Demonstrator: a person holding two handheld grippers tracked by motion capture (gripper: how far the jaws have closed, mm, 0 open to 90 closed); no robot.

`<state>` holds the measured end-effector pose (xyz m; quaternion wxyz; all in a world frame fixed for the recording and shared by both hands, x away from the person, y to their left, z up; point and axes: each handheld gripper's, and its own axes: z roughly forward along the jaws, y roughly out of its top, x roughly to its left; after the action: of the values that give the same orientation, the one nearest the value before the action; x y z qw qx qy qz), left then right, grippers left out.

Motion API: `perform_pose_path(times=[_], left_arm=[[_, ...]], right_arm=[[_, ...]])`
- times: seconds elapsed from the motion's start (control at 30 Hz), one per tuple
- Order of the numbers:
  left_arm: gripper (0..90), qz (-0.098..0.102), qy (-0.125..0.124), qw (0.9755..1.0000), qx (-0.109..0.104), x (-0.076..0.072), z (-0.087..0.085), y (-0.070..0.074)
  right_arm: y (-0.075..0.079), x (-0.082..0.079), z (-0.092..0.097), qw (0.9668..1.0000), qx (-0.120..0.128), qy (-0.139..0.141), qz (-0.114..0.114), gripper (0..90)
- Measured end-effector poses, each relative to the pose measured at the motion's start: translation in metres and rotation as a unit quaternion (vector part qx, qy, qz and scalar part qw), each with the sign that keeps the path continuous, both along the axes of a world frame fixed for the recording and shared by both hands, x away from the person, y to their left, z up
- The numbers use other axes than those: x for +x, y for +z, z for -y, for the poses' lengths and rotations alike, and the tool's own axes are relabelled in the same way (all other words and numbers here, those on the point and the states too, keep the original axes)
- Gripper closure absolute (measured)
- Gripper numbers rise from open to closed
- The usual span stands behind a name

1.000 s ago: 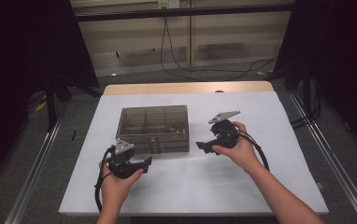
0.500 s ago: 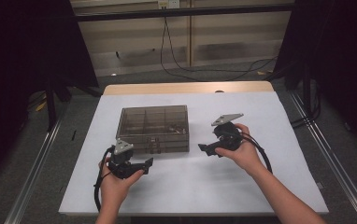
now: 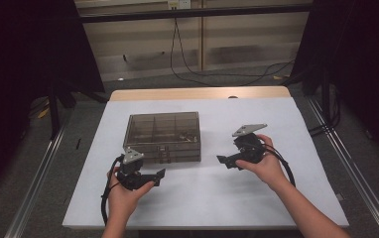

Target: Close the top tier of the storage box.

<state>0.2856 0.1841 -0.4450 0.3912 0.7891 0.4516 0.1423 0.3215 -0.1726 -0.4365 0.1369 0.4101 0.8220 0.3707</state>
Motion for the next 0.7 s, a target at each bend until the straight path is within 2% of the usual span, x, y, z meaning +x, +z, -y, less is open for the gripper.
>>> perform_pose_path(times=[0.13,0.57,0.7], left_arm=[[12.1,-0.004,-0.004,1.0,0.004,0.0,0.0,-0.001],[11.8,-0.007,-0.003,1.0,0.003,0.0,0.0,-0.001],[11.8,-0.008,-0.005,0.9999,0.006,0.0,0.0,-0.002]], right_arm=[[0.0,-0.002,0.003,1.0,-0.005,-0.003,0.002,10.7],[-0.001,-0.011,0.016,0.9999,0.004,-0.009,0.005,10.8],[-0.003,-0.013,0.021,0.9999,0.003,-0.01,0.0,10.2]])
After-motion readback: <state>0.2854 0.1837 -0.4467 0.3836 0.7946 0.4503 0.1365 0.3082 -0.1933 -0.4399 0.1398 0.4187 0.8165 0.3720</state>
